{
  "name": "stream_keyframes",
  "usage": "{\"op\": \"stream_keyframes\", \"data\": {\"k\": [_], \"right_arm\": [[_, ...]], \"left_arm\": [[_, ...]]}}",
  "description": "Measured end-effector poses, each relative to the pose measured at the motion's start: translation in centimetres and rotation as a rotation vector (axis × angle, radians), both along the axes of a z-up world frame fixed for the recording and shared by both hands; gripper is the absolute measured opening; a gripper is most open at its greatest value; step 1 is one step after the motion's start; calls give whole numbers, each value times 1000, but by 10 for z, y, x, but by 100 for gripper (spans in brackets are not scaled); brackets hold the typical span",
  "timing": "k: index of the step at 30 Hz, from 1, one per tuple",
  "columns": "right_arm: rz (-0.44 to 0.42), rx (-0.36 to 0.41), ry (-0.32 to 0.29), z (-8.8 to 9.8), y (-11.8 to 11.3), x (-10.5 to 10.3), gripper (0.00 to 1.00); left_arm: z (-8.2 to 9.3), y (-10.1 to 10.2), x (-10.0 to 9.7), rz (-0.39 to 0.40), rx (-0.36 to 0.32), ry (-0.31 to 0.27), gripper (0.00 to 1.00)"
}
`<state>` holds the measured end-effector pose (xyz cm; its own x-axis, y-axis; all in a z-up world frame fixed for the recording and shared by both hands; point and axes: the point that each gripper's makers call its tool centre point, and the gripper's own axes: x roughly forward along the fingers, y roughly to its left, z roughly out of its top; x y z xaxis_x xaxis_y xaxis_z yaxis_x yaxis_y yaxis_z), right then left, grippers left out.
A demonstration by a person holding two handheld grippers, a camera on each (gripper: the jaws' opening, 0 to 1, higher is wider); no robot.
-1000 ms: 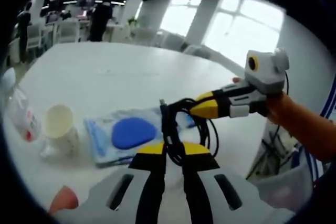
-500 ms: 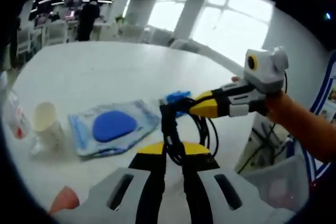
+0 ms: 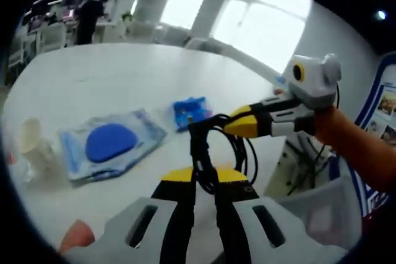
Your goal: Arrange the tabletop items into an orderly group along one side of the table until the central work area is clear of visible clutter.
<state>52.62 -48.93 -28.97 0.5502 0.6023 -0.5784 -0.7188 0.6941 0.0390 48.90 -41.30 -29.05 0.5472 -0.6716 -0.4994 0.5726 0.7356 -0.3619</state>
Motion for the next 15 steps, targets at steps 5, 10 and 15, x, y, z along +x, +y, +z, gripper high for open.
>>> {"op": "stream_keyframes", "data": {"k": [5, 10, 15], "right_arm": [[-24, -3, 3, -2, -9, -3, 7], [-40, -5, 17, -9, -16, -3, 7], [-47, -8, 34, -17, -18, -1, 7]], "left_arm": [[-2, -9, -1, -28, 4, 7, 8], [-10, -15, -1, -48, 7, 26, 8], [-18, -18, 1, -62, 15, 48, 8]]}}
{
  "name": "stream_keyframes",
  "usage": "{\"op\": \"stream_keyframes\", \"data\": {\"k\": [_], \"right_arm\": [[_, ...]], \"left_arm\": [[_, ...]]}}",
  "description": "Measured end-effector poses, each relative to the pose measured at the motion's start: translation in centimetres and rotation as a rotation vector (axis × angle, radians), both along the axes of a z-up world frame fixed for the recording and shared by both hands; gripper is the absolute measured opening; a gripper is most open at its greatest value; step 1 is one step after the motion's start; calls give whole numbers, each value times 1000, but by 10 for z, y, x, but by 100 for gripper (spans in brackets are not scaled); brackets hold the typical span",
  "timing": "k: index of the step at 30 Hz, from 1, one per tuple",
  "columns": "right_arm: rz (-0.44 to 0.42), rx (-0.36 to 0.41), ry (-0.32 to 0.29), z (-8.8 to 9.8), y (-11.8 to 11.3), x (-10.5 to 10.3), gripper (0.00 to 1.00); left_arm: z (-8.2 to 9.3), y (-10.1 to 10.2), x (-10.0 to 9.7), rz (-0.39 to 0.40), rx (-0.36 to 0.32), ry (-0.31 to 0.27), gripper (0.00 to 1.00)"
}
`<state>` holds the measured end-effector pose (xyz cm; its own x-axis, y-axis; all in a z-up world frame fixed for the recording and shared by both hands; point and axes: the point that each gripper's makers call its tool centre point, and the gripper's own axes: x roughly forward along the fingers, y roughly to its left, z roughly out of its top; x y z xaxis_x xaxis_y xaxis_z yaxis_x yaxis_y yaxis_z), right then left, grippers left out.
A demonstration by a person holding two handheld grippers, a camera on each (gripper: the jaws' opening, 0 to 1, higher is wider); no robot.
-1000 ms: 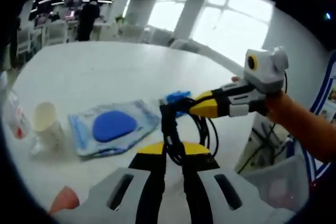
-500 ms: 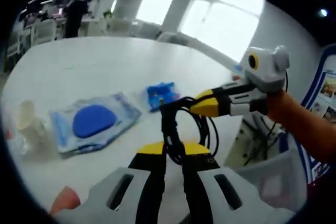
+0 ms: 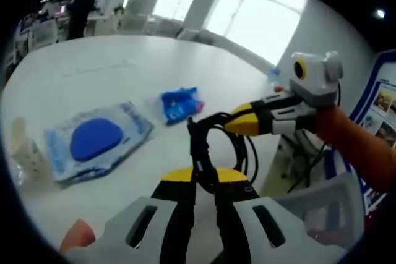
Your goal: Arrange the tabletop items into an orderly group along one side of the table until the central work area is clear of visible clutter.
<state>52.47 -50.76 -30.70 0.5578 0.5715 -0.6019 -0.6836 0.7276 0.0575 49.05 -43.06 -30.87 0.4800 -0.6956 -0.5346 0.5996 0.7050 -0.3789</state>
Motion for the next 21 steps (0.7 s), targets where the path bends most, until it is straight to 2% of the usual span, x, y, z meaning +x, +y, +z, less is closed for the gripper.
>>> {"op": "stream_keyframes", "data": {"k": [21], "right_arm": [[3, -14, 101, -38, -3, 29, 7]], "left_arm": [[-39, -2, 31, 20, 2, 113, 8]]}}
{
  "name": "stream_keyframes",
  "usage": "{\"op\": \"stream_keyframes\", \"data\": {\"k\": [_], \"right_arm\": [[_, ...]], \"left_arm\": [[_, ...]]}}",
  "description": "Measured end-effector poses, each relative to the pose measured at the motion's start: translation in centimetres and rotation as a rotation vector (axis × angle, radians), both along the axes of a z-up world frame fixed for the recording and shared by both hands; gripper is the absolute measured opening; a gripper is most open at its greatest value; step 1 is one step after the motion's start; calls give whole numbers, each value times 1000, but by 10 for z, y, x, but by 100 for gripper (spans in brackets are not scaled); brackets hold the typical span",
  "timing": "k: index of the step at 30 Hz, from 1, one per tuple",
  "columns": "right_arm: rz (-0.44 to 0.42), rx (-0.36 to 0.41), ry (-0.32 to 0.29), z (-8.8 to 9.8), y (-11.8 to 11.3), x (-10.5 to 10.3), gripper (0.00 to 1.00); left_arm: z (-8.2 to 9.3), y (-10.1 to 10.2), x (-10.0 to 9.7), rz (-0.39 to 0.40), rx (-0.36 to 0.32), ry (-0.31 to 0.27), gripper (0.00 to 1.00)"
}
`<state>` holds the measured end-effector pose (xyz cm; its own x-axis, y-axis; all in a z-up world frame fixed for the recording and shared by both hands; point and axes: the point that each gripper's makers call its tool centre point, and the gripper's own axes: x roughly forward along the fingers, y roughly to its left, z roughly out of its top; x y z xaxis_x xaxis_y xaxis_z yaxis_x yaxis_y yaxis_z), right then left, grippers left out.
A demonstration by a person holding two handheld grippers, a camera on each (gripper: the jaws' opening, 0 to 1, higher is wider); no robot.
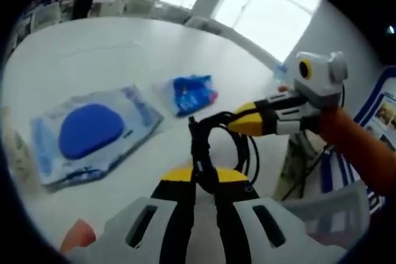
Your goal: Arrange the tabletop items into an orderly group along one side of the table until the central work area is clear of visible clutter.
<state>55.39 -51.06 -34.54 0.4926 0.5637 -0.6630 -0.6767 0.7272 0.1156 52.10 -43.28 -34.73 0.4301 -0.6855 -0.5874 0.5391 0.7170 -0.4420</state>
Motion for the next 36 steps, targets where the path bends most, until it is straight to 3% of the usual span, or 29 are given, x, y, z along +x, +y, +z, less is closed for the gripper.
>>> {"op": "stream_keyframes", "data": {"k": [18, 36], "right_arm": [[12, -34, 73, -30, -1, 19, 7], [22, -78, 95, -46, -1, 27, 8]], "left_arm": [[-28, -2, 17, 22, 18, 82, 8], [-39, -4, 23, 17, 65, 97, 10]]}}
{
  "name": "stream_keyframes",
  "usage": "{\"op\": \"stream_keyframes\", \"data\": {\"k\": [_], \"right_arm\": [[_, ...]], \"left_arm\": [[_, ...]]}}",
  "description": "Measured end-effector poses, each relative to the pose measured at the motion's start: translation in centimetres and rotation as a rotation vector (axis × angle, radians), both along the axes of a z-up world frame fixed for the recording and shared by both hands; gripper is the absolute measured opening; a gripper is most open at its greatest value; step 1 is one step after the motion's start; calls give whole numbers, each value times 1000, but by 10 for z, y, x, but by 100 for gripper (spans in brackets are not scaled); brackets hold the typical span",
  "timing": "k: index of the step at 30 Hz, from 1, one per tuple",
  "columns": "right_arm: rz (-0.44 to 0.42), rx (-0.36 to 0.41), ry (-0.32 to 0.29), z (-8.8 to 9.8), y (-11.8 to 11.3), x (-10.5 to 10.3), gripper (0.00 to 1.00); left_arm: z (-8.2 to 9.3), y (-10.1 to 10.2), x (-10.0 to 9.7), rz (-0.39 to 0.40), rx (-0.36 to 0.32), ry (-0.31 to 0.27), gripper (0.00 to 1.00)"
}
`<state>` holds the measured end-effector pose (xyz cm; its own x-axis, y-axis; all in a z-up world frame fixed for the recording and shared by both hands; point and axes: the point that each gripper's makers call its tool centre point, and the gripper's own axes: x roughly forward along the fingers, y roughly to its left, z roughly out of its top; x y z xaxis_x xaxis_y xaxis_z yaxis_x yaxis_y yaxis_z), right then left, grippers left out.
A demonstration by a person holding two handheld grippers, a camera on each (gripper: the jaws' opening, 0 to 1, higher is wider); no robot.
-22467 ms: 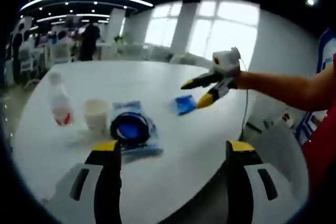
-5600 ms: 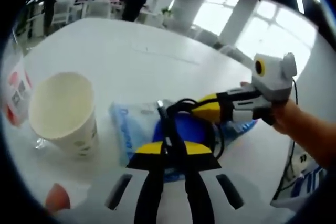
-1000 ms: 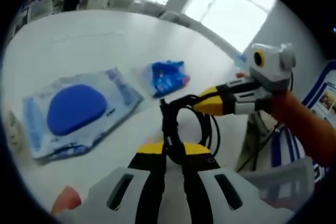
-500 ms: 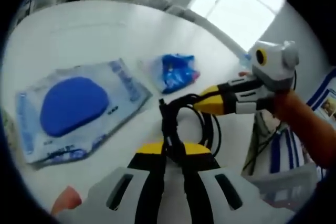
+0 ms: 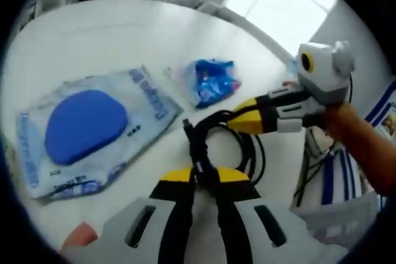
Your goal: Arrange the tabletop items into an orderly group along one side of the table until the central work area is clear of visible clutter.
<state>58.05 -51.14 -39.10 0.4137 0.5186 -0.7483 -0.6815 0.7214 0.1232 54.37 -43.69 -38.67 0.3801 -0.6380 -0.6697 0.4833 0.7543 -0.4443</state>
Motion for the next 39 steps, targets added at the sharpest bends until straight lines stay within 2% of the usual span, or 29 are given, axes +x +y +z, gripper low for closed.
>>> {"op": "stream_keyframes", "data": {"k": [15, 39], "right_arm": [[9, -20, 8, -8, 2, 3, 9], [10, -26, 12, -9, 2, 4, 9]], "left_arm": [[-5, 3, 2, 9, 10, 9, 12], [-5, 1, 3, -20, 50, -33, 14]]}}
